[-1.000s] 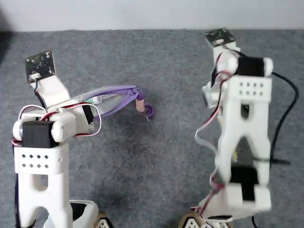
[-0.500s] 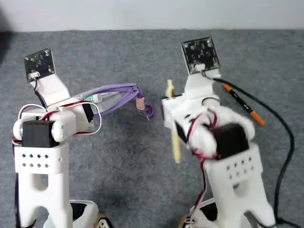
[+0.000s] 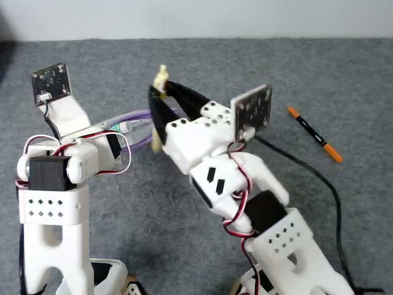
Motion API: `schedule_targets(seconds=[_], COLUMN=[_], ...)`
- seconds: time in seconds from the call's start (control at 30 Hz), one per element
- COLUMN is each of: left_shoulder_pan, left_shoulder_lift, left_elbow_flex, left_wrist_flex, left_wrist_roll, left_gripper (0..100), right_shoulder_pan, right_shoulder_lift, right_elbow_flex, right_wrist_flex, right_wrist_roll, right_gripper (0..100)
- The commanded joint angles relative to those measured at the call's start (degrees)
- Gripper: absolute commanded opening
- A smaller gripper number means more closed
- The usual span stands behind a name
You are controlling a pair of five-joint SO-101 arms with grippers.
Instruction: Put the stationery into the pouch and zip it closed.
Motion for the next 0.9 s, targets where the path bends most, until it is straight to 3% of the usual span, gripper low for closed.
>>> schedule_targets(seconds=[0.0, 0.23, 0.57, 0.7, 0.87], left_shoulder_pan=[0.62, 0.62, 0.62, 0.62, 0.62], left_shoulder_lift=[0.09, 0.09, 0.09, 0.0, 0.0], left_elbow_flex=[-0.4, -0.4, -0.4, -0.4, -0.4], left_wrist_flex=[-1.23, -1.23, -1.23, -1.23, -1.58], left_wrist_roll=[0.44, 0.44, 0.44, 0.44, 0.44], left_gripper=[1, 1, 1, 1, 1], right_shoulder_pan=[-1.45, -1.45, -1.54, -1.19, -1.71], right_shoulder_lift=[-1.01, 4.62, 10.95, 9.63, 3.65], right_elbow_flex=[2.81, 3.69, 10.29, 10.73, 5.63], right_wrist_flex=[-12.35, -22.73, -22.64, -13.85, 3.38], right_wrist_roll=[-0.26, 4.04, 4.57, 4.66, 2.02], right_gripper=[0.7, 0.7, 0.9, 2.8, 20.0])
